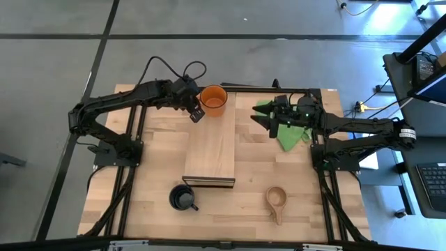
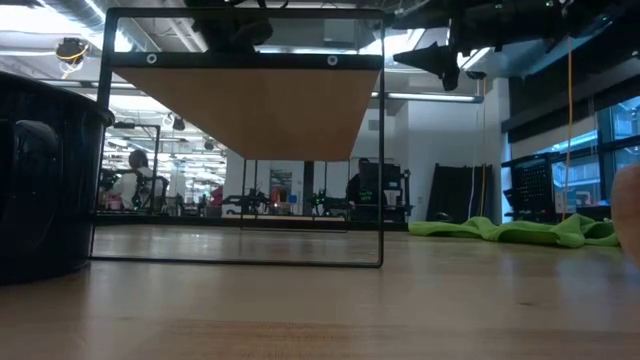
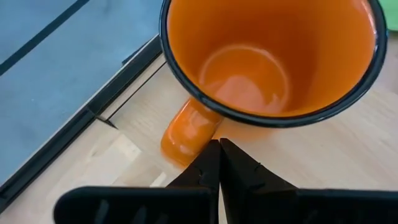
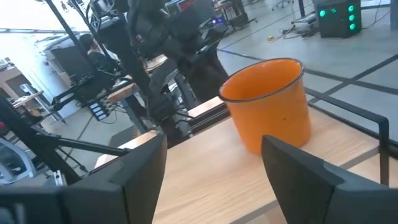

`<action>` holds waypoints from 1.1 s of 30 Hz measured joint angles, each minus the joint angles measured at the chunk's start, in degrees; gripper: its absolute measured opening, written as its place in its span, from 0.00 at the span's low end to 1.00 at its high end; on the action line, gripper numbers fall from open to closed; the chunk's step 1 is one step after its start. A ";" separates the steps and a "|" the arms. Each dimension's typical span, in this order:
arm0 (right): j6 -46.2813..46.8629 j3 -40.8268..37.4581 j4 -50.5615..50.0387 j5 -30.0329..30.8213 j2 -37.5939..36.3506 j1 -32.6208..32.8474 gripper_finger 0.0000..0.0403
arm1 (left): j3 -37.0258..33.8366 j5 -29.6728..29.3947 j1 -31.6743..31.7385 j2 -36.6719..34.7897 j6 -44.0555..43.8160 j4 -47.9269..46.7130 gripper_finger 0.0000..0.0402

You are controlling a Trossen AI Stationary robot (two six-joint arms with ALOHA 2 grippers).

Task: Stack small to large cups/mugs on shelf
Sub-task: Put the orange mug on the shelf, then put the blue mug on the shelf

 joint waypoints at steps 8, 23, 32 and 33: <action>0.20 -0.01 -0.03 -0.01 0.00 0.00 0.65 | 0.06 1.15 -2.83 -2.00 -1.08 -0.64 0.00; 23.01 -0.07 2.74 -0.03 0.04 0.00 0.65 | 0.04 5.91 -16.54 -15.61 -11.36 0.03 0.00; 31.27 -0.07 4.44 1.02 0.00 0.02 0.65 | 0.04 11.62 -24.48 -16.83 -18.99 4.79 0.00; 32.79 -0.07 4.88 1.03 0.00 0.02 0.65 | 0.04 11.09 -25.26 -16.77 -18.99 6.39 0.00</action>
